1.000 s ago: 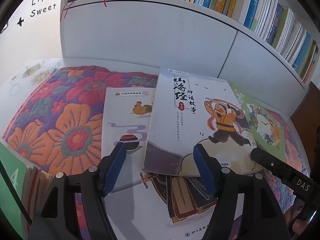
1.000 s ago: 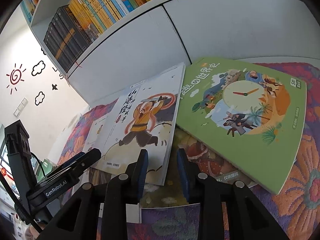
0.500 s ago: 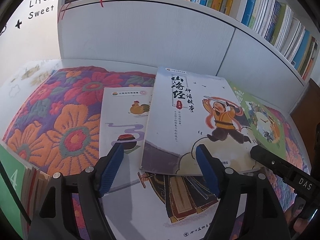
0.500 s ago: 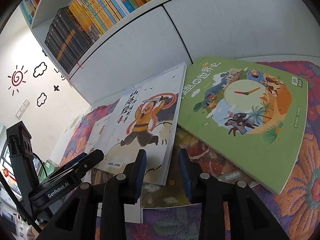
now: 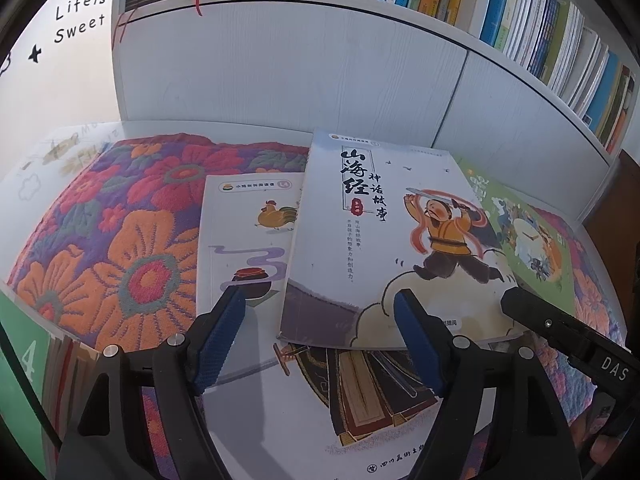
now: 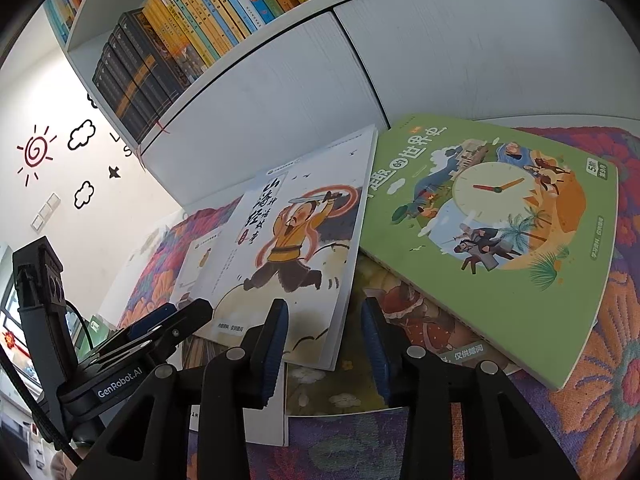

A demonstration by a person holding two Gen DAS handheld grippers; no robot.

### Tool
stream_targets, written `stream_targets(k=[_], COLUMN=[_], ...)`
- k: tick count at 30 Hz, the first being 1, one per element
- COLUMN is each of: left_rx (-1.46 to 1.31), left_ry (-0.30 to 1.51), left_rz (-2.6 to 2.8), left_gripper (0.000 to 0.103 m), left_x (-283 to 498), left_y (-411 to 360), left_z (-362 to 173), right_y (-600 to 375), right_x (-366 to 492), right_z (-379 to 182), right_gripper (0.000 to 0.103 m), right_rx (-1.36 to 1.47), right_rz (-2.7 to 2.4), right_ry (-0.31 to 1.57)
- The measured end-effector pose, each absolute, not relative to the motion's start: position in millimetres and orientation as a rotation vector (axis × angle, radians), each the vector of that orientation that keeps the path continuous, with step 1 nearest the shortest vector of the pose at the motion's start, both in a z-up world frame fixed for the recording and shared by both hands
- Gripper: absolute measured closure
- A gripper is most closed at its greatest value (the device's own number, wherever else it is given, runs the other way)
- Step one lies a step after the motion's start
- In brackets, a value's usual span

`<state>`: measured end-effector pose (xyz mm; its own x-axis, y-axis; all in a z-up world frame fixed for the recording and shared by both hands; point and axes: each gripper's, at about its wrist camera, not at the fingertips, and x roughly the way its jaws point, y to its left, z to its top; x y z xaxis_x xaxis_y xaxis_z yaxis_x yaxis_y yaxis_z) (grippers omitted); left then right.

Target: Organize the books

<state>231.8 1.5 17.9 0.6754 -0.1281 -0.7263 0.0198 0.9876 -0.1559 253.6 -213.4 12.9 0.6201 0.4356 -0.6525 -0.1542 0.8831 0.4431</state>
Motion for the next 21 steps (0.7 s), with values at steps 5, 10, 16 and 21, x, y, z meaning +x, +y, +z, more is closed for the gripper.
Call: stream_targets(k=[5,10,16,21], left_rx=[-0.131,-0.199,-0.248,-0.257], left_ry=[0.827,0.809,0.797,0.794], left_rz=[-0.097,-0.125,-0.133,-0.141], left_gripper=[0.023,0.023,0.023,0.023], left_x=[234,233,234,234], left_y=[0,10,18,21], left_z=[17,18,19,18], right_y=[-221,-225,-217,-223], right_x=[254,253,255,257], right_z=[11,17,16,10], right_gripper=[0.066,0.066,0.066,0.066], right_rx=[0.438,0.459,0.406,0.435], right_rz=[0.367,0.395,0.372,0.379], right_ry=[0.829,0.777,0.795,0.824])
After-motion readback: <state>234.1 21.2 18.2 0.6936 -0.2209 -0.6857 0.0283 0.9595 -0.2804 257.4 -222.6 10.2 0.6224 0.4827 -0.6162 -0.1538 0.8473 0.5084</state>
